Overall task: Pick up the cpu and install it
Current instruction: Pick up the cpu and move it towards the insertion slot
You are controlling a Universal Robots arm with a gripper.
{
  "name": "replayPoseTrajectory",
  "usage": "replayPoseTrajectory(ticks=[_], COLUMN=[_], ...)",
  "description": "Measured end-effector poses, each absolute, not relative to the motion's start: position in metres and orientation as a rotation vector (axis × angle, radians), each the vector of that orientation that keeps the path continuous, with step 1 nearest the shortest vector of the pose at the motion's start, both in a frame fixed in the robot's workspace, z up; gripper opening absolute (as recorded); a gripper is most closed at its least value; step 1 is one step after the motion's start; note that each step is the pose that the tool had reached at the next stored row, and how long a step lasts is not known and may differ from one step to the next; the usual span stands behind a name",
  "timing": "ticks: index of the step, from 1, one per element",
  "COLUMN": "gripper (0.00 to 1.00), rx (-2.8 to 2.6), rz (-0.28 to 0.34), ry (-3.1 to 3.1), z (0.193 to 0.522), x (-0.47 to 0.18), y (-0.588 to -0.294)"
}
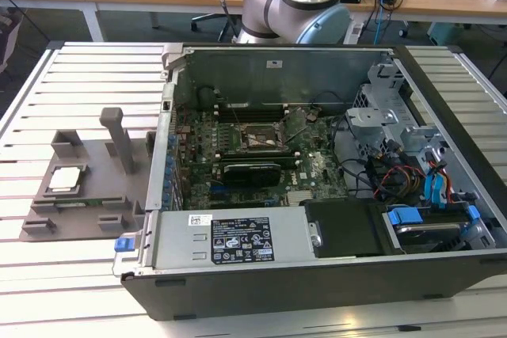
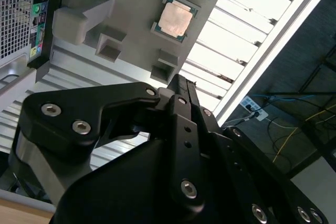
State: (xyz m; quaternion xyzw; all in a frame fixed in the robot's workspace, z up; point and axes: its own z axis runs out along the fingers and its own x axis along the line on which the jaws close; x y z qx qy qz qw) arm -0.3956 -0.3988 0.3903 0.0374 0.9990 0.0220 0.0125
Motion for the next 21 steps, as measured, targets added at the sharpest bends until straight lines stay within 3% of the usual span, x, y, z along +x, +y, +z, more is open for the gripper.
replayPoseTrajectory(ticks=[4,6,7,8,9,10,13,21], gripper=[0.36,0.36,0.42,0.60,0.60,0.66,0.66,0.66], rx=[0.117,0.117,0.117,0.117,0.117,0.117,0.108,0.083], rz=[0.069,0.069,0.069,0.069,0.069,0.068,-0.010,-0.011], ry=[3.114,3.114,3.114,3.114,3.114,3.114,3.114,3.114], z=[0.3903,0.3903,0.3903,0.3903,0.3903,0.3903,0.3900,0.3884], x=[-0.3957,-0.3957,-0.3957,-0.3958,-0.3958,-0.3959,-0.3958,-0.3957], y=[-0.3988,-0.3989,-0.3989,-0.3988,-0.3989,-0.3988,-0.3988,-0.3988])
